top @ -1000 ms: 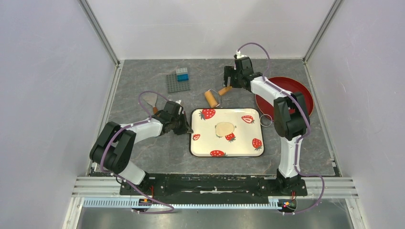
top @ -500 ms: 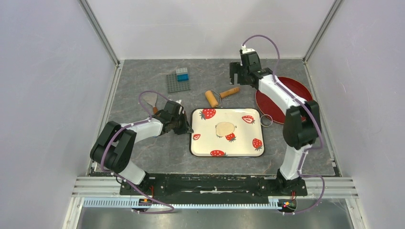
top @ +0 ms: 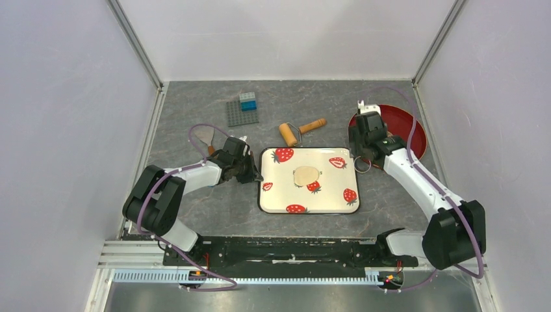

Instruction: Roll out the dumpling wrappers from the dough

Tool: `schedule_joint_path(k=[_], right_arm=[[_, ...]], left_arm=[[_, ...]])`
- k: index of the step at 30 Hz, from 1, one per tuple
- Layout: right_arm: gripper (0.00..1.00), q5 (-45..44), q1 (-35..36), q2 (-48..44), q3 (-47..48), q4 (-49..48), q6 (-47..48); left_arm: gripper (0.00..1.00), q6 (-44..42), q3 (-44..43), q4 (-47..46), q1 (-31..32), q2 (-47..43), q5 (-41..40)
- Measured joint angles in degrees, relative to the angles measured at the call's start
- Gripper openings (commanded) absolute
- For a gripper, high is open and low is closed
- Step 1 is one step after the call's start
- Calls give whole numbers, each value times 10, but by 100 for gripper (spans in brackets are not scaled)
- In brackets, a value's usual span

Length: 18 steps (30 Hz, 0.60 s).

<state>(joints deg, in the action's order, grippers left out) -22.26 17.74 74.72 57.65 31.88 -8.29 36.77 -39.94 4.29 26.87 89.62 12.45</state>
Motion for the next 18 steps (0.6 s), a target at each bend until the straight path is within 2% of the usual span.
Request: schedule_joint_path(k=[2,6,15,18], right_arm=[[64,-7,-7,-6,-27,13,1],[46,-15,-27,-7,-55,36,9],[44,-3,-53,55,-55,27,11],[37,7,-57,76,-55,19,15]], left_arm=[[2,0,0,0,0,0,0],[2,0,0,0,0,0,1],[2,0,0,0,0,1,2],[2,0,0,-1,0,1,2]])
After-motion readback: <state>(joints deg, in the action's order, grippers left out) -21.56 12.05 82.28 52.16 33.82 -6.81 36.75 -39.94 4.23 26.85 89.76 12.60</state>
